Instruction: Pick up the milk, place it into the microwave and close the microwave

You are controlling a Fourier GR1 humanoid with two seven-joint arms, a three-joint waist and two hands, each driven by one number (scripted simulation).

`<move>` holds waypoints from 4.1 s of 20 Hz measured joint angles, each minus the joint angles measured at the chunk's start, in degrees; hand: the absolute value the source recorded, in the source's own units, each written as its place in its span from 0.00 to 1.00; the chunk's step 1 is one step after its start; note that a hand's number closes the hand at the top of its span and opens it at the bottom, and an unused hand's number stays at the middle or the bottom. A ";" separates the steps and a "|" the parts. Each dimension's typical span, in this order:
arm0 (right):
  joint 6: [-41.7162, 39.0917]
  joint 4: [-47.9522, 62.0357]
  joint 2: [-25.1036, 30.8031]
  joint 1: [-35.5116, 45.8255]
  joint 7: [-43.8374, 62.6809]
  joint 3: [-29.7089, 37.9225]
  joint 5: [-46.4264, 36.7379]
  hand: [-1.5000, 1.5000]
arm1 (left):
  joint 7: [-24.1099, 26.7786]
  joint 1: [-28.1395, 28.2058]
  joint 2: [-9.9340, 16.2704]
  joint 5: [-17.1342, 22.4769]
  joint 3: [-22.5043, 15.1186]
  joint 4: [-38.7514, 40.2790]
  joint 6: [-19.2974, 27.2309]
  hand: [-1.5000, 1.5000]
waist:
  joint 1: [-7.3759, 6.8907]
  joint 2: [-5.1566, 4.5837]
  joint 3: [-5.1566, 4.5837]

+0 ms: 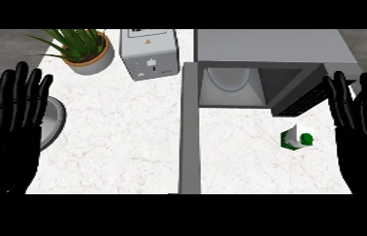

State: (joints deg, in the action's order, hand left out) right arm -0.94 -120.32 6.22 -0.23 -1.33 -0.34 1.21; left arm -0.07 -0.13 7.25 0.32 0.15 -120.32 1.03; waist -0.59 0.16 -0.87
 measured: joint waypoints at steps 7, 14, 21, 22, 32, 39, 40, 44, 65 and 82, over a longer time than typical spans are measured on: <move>-3.79 0.23 1.77 0.12 -0.58 2.58 4.04 0.00 | 1.17 -3.21 1.77 6.72 6.05 6.11 -3.53 0.00 | 0.58 -0.12 0.72; -8.37 -2.19 3.00 -5.24 0.83 3.00 6.79 0.00 | -2.40 2.62 3.16 14.72 11.39 3.51 -7.40 0.00 | 0.51 -0.08 0.84; -7.76 -4.76 2.49 -7.68 3.48 4.67 4.78 0.00 | -5.93 6.16 5.12 21.35 16.84 -0.52 -11.02 0.00 | 0.48 -0.07 0.86; -7.92 -4.42 2.58 -7.90 3.40 5.43 4.93 0.00 | -4.85 7.17 4.94 21.64 17.53 -0.17 -12.08 0.00 | 0.48 -0.08 0.86; -9.36 3.47 0.48 -11.35 -3.16 7.07 1.16 0.00 | -5.56 12.62 4.39 26.71 22.78 -3.25 -17.60 0.00 | 0.38 -0.08 0.87; -9.62 13.55 0.32 -9.13 -8.25 10.04 0.45 0.00 | -5.45 15.75 4.53 30.57 27.56 -4.15 -22.01 0.00 | 0.28 -0.11 0.88; -9.70 14.33 -0.22 -10.52 -10.08 9.90 -0.16 0.00 | -5.61 16.16 4.13 30.53 27.51 -4.53 -22.29 0.00 | 0.34 -0.11 0.88; -8.75 22.16 0.13 -8.02 -13.89 11.97 -1.44 0.00 | -6.50 17.07 4.16 32.14 29.35 -5.34 -23.64 0.00 | 0.27 -0.13 0.89; -10.33 65.42 6.96 3.20 -40.90 19.38 -4.49 0.00 | -10.45 16.79 1.75 35.76 34.65 -7.15 -27.46 0.00 | 0.15 -0.18 0.91; -4.98 100.07 11.99 19.09 -57.39 20.92 -9.64 1.00 | -11.80 16.17 0.14 35.93 35.87 -6.88 -29.89 0.00 | -0.45 -0.39 0.99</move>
State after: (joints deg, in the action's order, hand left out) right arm -5.92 -20.25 18.20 18.86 -58.72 20.57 -8.43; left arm -11.87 16.04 7.40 36.25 36.02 -127.20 -28.87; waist -1.04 -0.23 0.11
